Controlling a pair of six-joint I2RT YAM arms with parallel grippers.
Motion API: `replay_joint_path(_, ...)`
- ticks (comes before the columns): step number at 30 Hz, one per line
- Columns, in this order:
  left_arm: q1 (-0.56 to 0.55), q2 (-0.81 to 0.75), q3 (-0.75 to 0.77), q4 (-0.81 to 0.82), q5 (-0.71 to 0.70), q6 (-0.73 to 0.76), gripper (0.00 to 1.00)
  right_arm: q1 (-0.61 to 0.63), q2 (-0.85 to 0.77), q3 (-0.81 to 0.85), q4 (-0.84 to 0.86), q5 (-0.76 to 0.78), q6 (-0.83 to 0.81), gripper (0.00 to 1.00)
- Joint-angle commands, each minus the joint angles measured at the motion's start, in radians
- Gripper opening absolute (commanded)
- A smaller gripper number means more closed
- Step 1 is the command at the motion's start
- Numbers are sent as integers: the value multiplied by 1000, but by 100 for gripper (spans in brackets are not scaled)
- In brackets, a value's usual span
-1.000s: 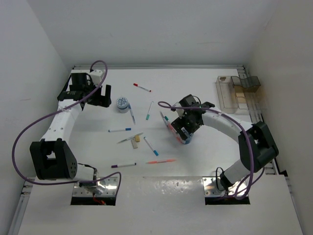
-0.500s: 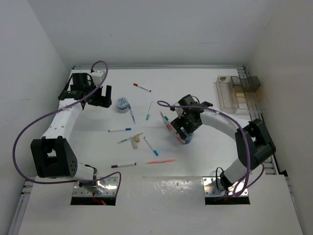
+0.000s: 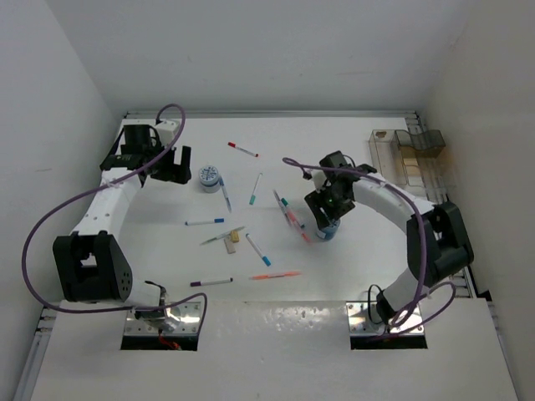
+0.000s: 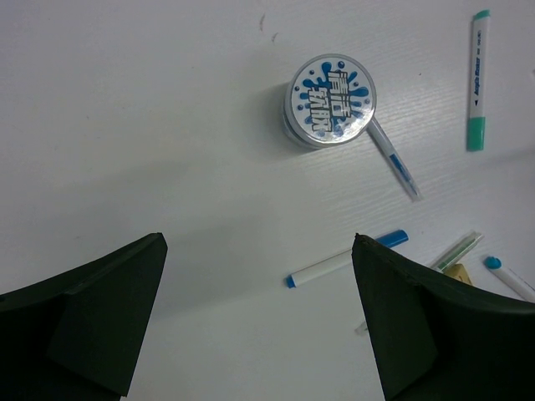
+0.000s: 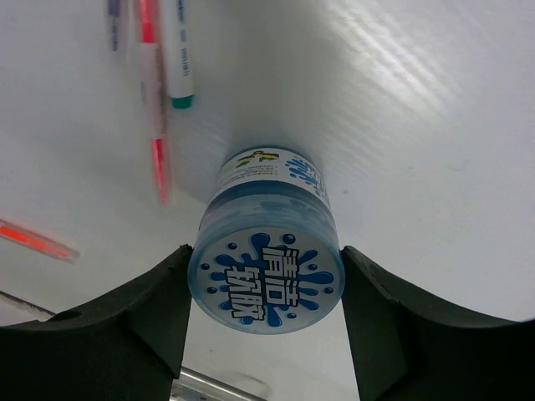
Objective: Sort the stationery into containers
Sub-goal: Pick up the stationery from the center of the board, then place the stationery in the storage box.
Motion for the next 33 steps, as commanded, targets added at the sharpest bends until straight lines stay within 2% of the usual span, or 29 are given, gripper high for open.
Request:
replay_joint_path(1,2,8,4,29,22,16,100,-88,-47,95,-42,-28,-63,22)
replay_joint_path(9,2,51,63,50,39,25,100,-367,14,411,-154,13,-131,11)
replay_joint_path(15,2,102,103,58,82,19,100,-575,212,742,-124,36,-108,9)
replay_joint_path(16,1,106,103,61,89,16,100,-595,244,840,-122,36,-106,8)
replay_joint_path(20,2,129,96,79,106,10,100,-668,443,1061,-111,48,-115,7)
replay_joint_path(22,2,137,90,85,114,10,100,-685,481,1114,-66,44,-121,7)
replay_joint_path(27,2,177,99,90,132,-4,100,-705,501,1037,105,45,-128,5)
replay_joint_path(33,8,218,131,89,145,-15,100,-719,544,1028,186,45,-120,5)
